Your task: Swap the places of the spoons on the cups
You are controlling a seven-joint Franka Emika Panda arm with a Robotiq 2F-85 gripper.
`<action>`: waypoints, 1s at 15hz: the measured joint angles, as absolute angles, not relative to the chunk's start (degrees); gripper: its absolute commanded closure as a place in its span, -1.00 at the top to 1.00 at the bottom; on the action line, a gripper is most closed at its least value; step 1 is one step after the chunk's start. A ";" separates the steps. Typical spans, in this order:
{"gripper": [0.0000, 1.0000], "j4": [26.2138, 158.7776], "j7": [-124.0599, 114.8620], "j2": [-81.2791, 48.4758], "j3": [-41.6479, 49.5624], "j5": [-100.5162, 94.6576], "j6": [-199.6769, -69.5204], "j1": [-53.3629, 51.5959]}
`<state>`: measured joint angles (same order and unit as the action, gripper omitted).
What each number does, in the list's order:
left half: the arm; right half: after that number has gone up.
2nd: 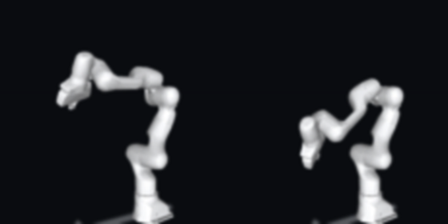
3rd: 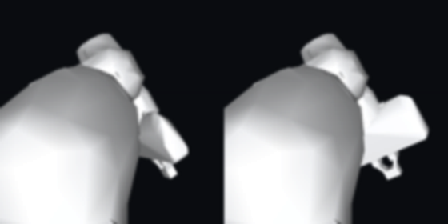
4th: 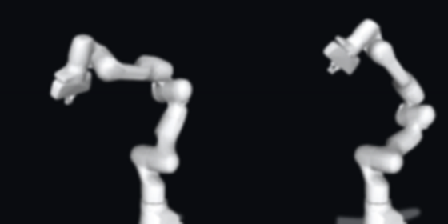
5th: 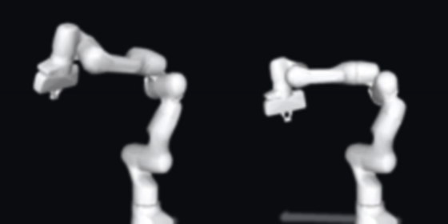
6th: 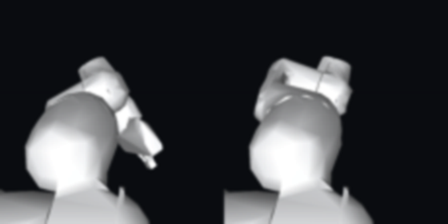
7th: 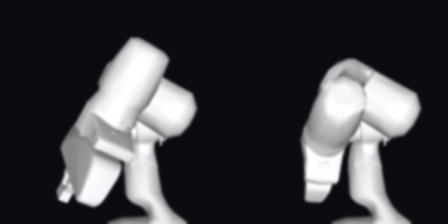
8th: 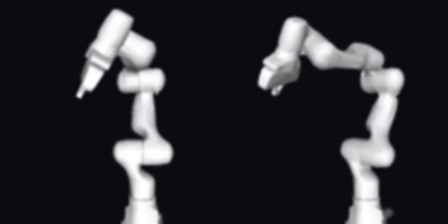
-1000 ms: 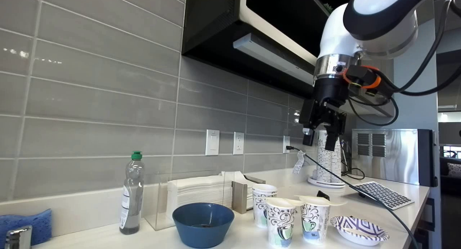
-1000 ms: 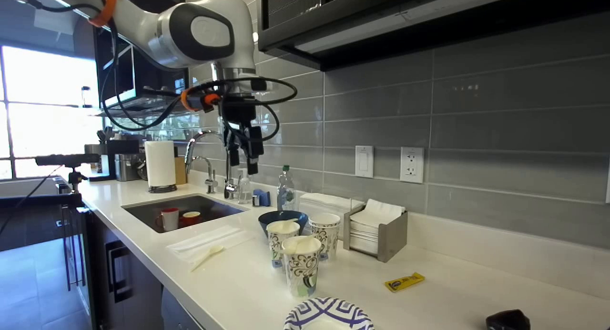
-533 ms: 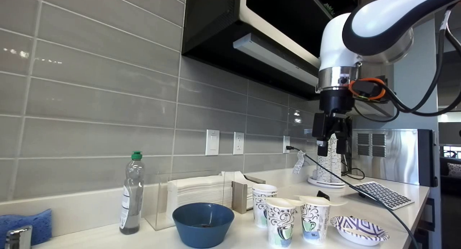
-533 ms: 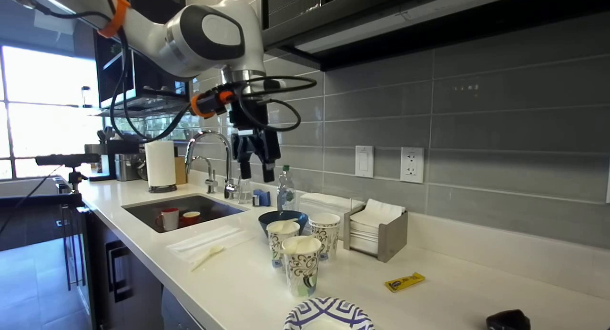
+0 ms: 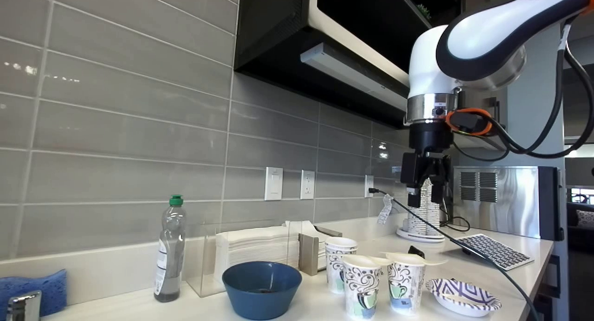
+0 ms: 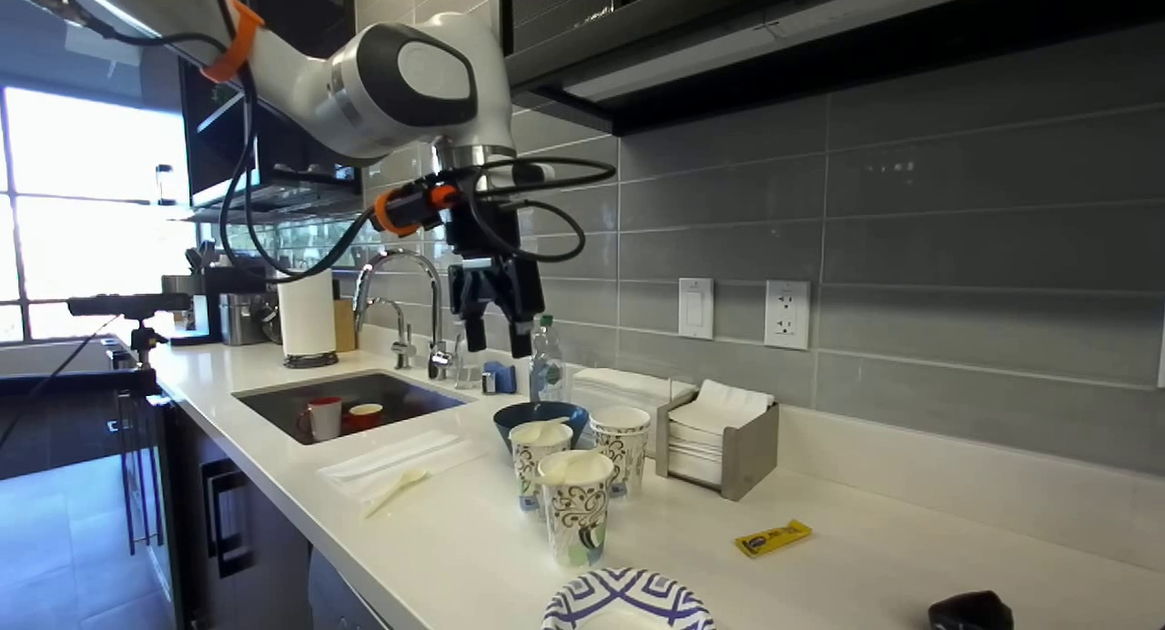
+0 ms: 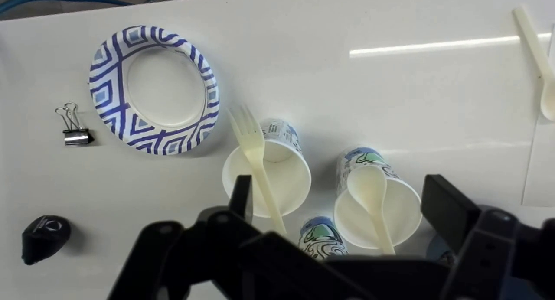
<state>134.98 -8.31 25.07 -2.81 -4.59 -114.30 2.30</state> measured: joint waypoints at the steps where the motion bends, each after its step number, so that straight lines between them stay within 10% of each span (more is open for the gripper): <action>1: 1.00 135.04 -8.31 24.73 -2.74 -4.59 -114.32 2.30; 15: 1.00 134.69 0.86 11.83 1.16 -9.76 -124.48 2.93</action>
<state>134.69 0.86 11.83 1.16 -9.76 -124.48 2.93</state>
